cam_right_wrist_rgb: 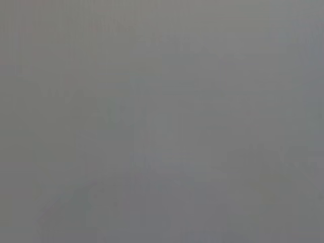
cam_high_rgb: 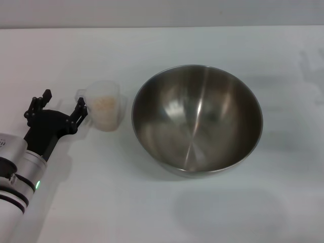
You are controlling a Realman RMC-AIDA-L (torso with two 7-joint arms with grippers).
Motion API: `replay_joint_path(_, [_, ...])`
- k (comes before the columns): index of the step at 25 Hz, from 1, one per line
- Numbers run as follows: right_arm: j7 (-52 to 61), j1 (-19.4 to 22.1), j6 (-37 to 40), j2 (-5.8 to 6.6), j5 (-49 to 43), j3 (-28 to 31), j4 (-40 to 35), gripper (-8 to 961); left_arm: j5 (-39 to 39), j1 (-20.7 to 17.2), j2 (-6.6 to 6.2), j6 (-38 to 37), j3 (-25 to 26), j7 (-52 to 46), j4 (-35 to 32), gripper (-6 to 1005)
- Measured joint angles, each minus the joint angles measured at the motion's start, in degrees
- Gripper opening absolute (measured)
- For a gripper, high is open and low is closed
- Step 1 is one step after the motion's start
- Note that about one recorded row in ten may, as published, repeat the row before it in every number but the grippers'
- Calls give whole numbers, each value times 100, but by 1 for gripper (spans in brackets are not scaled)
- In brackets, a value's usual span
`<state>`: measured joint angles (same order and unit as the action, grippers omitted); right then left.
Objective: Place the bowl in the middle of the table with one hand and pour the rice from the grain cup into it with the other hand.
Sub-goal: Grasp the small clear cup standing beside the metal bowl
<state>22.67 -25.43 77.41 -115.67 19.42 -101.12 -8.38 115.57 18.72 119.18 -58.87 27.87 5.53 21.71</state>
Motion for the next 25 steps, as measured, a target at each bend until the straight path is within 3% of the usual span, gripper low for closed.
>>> replay_joint_path(17, [-7,-77,-85,0,0,7,18,526,1,52,-7,4,140,3,38,732])
replay_joint_path(25, [-8,-84,-86,0,0,7,11,525,25,59,-2,1,110,-12,44,576])
